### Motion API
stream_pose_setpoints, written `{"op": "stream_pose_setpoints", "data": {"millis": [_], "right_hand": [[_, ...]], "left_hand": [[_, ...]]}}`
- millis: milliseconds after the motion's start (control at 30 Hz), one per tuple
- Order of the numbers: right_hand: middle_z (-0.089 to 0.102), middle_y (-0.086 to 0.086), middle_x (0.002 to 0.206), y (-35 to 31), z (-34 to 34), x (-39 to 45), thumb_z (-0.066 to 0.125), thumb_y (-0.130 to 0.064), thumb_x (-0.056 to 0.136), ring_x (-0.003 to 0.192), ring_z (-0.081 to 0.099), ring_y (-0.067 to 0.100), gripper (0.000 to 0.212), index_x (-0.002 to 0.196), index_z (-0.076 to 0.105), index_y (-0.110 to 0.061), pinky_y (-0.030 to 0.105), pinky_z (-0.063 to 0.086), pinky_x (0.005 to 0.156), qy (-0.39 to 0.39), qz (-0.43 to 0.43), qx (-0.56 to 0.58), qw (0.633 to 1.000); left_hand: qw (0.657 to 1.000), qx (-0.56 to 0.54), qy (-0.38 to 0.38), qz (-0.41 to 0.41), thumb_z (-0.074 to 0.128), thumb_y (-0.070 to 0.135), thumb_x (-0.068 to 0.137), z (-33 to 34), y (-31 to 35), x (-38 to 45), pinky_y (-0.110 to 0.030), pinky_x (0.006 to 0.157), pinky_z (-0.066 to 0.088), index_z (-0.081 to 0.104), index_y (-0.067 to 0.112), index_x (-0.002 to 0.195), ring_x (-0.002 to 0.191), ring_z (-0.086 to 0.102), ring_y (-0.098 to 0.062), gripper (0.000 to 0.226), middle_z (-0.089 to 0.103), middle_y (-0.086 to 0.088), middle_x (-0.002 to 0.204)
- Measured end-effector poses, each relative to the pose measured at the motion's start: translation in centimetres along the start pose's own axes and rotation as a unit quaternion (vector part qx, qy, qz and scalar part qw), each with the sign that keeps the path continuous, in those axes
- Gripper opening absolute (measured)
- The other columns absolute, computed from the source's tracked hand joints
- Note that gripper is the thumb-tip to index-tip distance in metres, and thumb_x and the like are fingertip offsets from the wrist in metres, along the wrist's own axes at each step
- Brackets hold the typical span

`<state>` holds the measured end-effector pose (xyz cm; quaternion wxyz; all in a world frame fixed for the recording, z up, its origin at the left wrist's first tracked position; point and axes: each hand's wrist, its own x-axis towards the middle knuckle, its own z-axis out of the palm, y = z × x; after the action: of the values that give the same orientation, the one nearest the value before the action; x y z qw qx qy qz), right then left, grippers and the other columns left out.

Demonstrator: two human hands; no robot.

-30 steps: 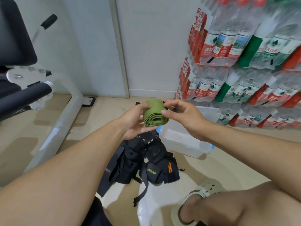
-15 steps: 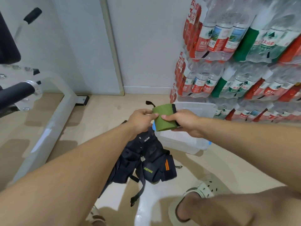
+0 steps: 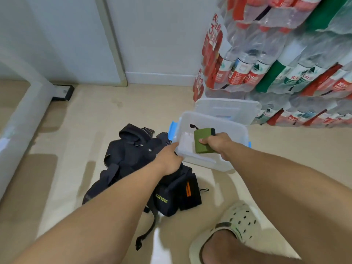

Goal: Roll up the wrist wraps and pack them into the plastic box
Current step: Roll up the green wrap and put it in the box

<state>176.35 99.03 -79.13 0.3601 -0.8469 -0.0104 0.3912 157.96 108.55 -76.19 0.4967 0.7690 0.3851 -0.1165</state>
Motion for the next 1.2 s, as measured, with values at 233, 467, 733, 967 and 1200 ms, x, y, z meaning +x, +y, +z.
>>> {"op": "stream_pose_setpoints", "data": {"millis": [233,467,733,967,1200], "right_hand": [[0.072,0.01,0.103,1.2,3.0,4.6,0.088,-0.03,0.076,0.096,0.069,0.027,0.049,0.111,0.065,-0.006,0.039,0.056,0.095,-0.028,0.028,-0.006,0.999],[0.072,0.012,0.105,1.9,4.2,6.2,0.089,-0.025,0.077,0.096,0.071,0.028,0.049,0.114,0.064,-0.004,0.041,0.058,0.095,-0.041,0.045,-0.014,0.998],[0.073,0.018,0.104,4.3,6.0,8.4,0.08,-0.025,0.088,0.097,0.071,0.033,0.034,0.108,0.069,0.001,0.048,0.058,0.094,-0.004,0.045,-0.016,0.999],[0.066,0.022,0.117,4.1,4.6,7.7,0.065,-0.007,0.098,0.107,0.069,0.036,0.026,0.122,0.063,0.001,0.047,0.06,0.091,0.009,0.076,0.02,0.997],[0.065,0.025,0.127,4.0,5.6,7.8,0.059,-0.004,0.097,0.119,0.064,0.04,0.035,0.13,0.06,0.005,0.049,0.055,0.1,-0.006,0.027,-0.036,0.999]], "left_hand": [[0.998,-0.033,0.058,0.006,0.063,0.029,0.097,0.1,-1.8,3.0,-0.03,0.097,0.051,0.069,0.019,0.129,0.111,0.065,-0.019,0.034,0.07,0.001,0.123],[0.995,-0.088,0.039,-0.039,0.072,0.029,0.091,1.3,-3.4,3.5,-0.022,0.068,0.047,0.067,0.02,0.114,0.089,0.066,-0.015,0.025,0.072,-0.001,0.099],[0.999,-0.045,0.024,-0.011,0.066,0.029,0.097,2.5,-3.4,3.2,-0.031,0.087,0.053,0.059,0.019,0.133,0.099,0.065,-0.014,0.038,0.074,0.008,0.1],[0.999,-0.037,0.023,-0.017,0.065,0.027,0.098,2.1,-3.7,2.9,-0.026,0.093,0.048,0.056,0.015,0.136,0.101,0.062,-0.01,0.041,0.074,0.009,0.106],[1.0,-0.023,-0.001,-0.022,0.064,0.021,0.097,2.4,-3.5,2.3,-0.021,0.081,0.049,0.059,0.023,0.132,0.1,0.064,-0.01,0.036,0.073,0.006,0.11]]}}
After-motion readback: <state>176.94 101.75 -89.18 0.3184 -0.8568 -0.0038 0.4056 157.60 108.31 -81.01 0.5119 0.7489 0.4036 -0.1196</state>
